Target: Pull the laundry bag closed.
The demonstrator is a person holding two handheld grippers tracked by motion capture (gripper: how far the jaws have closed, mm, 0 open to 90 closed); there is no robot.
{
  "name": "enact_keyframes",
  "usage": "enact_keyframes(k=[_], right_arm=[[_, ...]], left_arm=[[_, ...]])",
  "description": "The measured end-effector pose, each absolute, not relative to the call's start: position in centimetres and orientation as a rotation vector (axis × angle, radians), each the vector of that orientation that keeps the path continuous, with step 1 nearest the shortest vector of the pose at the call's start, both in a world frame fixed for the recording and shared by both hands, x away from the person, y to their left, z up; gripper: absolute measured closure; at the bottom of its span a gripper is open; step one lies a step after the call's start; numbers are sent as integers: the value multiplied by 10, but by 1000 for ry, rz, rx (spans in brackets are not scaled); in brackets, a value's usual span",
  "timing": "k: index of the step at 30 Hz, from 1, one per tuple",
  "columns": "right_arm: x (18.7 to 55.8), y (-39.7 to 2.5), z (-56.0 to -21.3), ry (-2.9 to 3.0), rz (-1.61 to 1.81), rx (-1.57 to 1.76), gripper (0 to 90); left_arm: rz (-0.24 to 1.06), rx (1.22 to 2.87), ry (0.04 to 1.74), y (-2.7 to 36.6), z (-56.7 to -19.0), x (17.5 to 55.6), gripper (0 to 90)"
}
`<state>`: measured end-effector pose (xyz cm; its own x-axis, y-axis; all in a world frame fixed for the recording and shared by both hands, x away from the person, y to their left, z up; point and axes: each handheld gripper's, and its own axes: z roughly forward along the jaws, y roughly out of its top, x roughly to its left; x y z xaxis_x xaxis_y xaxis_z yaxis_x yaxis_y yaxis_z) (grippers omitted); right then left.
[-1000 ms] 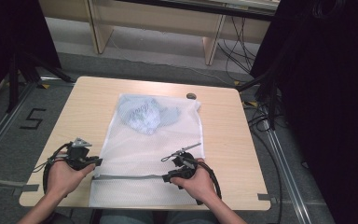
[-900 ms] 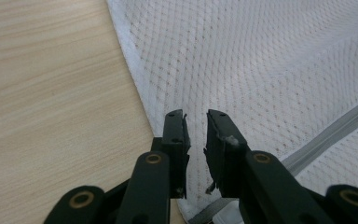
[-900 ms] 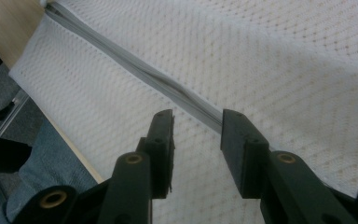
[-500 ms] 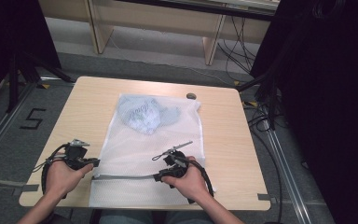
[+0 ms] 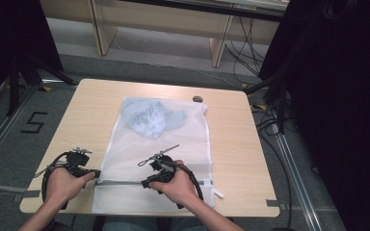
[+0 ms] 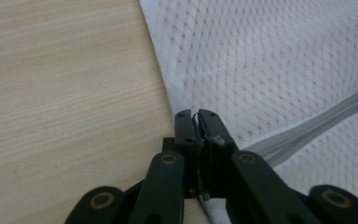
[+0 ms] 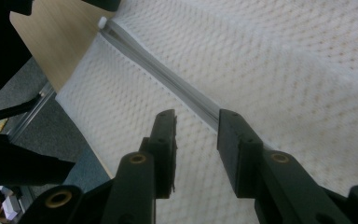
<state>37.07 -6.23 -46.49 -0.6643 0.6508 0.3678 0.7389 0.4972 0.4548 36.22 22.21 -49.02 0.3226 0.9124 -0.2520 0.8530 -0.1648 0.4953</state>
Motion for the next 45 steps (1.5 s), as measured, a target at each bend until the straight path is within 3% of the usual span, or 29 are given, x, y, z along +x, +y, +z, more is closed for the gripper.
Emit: enact_keyframes(k=[10, 26, 45], right_arm=[[371, -33, -471, -2542, -942, -1175, 679], [380, 2, -476, -2511, -953, -1170, 745], [395, 47, -484, -2484, -921, -1069, 723]], left_arm=[[91, 2101, 1542, 224, -495, 365, 879], [70, 2047, 1601, 223, -496, 364, 894], [73, 2046, 1601, 224, -496, 363, 894]])
